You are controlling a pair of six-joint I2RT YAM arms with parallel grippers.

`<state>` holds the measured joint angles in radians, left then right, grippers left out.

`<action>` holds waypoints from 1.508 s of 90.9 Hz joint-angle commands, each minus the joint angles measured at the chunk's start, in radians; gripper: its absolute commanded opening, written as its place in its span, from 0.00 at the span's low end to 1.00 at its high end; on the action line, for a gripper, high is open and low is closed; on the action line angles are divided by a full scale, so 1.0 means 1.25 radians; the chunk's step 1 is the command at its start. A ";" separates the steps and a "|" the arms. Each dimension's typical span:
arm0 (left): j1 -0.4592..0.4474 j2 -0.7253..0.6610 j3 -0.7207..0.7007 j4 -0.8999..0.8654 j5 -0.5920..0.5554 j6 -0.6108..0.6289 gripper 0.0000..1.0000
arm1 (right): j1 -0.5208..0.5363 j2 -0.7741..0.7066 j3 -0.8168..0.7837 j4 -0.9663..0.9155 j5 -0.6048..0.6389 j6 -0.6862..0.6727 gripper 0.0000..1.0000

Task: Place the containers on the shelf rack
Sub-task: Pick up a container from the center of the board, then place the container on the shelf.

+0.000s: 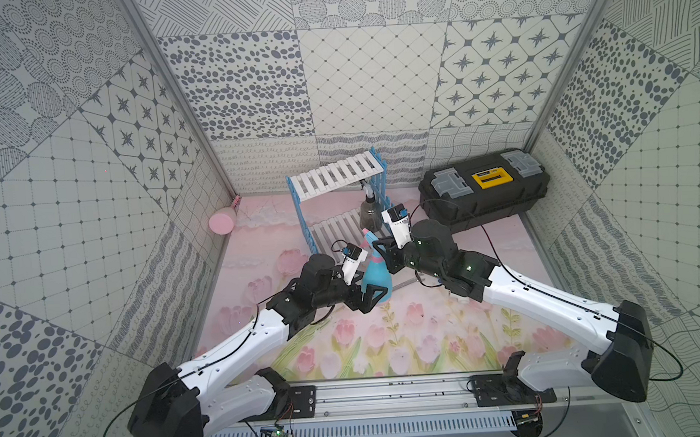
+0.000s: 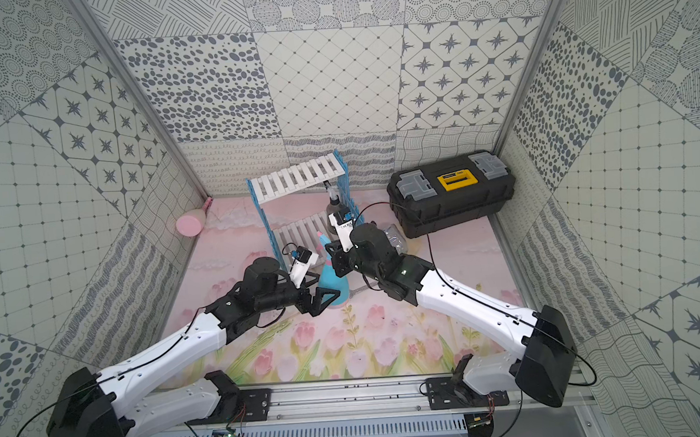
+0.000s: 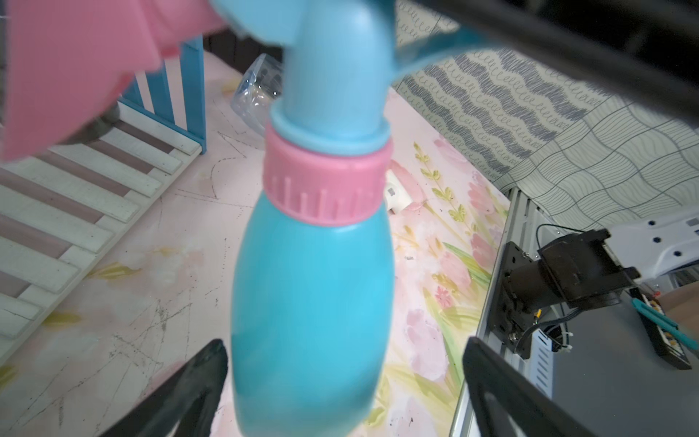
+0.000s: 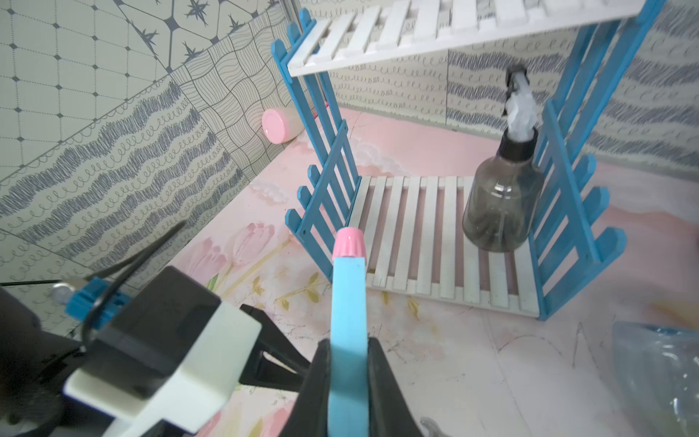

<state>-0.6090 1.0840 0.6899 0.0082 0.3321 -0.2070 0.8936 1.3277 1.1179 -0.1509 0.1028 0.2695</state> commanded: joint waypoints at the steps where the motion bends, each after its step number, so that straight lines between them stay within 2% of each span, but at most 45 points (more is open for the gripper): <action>1: 0.058 -0.097 0.001 -0.084 0.131 -0.015 0.99 | 0.020 -0.017 -0.041 0.205 0.093 -0.116 0.00; 9: 0.114 -0.153 0.020 -0.184 0.158 -0.006 0.99 | 0.030 0.012 -0.058 0.332 0.109 -0.155 0.00; 25: 0.216 -0.220 0.073 -0.402 0.120 0.080 0.99 | 0.052 0.148 -0.020 0.517 0.149 -0.195 0.00; 44: 0.320 -0.291 0.057 -0.448 0.087 0.110 0.99 | 0.053 0.313 0.046 0.666 0.205 -0.213 0.00; 70: 0.328 -0.323 0.047 -0.449 0.036 0.129 0.99 | 0.050 0.484 0.205 0.673 0.231 -0.249 0.00; 92: 0.328 -0.330 0.042 -0.440 0.044 0.131 0.99 | 0.047 0.583 0.318 0.649 0.237 -0.242 0.00; 137: 0.328 -0.336 0.040 -0.435 0.046 0.132 0.99 | 0.047 0.663 0.355 0.677 0.243 -0.253 0.00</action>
<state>-0.2012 0.6662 0.7444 -0.5213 0.3882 -0.0647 0.9535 2.1242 1.5116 0.6315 0.3908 -0.0345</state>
